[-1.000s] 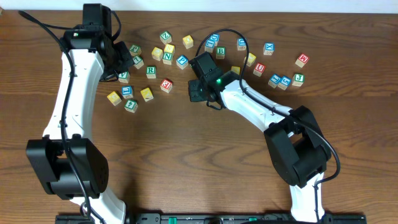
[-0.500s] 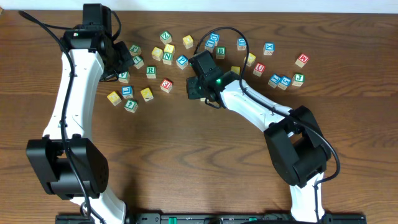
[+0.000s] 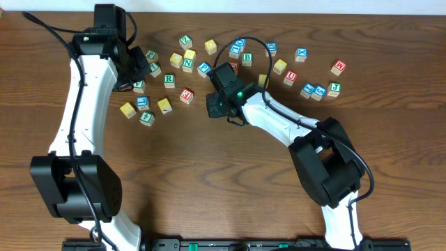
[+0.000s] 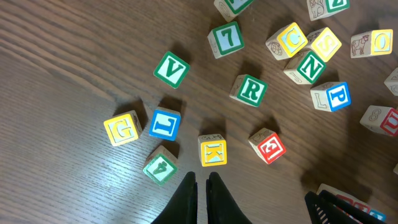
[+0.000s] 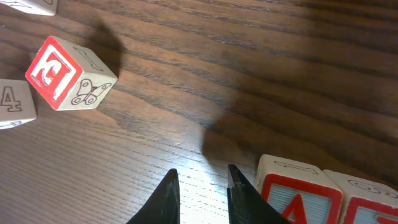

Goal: Spell out AI2

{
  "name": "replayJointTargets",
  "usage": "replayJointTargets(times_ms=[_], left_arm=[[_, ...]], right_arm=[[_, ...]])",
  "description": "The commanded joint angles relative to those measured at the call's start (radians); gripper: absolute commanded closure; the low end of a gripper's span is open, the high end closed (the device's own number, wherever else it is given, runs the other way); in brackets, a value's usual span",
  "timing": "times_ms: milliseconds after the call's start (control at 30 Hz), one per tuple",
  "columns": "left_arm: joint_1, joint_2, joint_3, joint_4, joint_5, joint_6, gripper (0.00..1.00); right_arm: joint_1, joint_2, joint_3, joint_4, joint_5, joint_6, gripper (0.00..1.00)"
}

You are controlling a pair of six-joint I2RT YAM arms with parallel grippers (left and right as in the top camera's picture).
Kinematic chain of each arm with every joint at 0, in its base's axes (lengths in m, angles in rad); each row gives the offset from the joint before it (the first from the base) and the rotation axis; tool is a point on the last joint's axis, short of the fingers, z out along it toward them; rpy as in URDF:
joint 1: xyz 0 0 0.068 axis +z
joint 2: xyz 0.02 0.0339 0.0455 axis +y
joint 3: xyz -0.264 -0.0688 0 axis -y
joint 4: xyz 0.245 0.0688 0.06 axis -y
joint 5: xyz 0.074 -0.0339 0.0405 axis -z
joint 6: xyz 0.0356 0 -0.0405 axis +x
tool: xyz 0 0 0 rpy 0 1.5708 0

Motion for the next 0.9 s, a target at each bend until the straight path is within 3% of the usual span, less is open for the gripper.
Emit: replayJointTargets(times_ms=[0, 867], left_arm=[[-0.001, -0.017, 0.002, -0.005, -0.010, 0.001, 0.93], [-0.001, -0.017, 0.002, -0.005, -0.010, 0.001, 0.92]], right_arm=[[-0.003, 0.008, -0.001, -0.003, 0.034, 0.026, 0.80], [-0.009, 0.008, -0.001, -0.011, 0.071, 0.079, 0.82]])
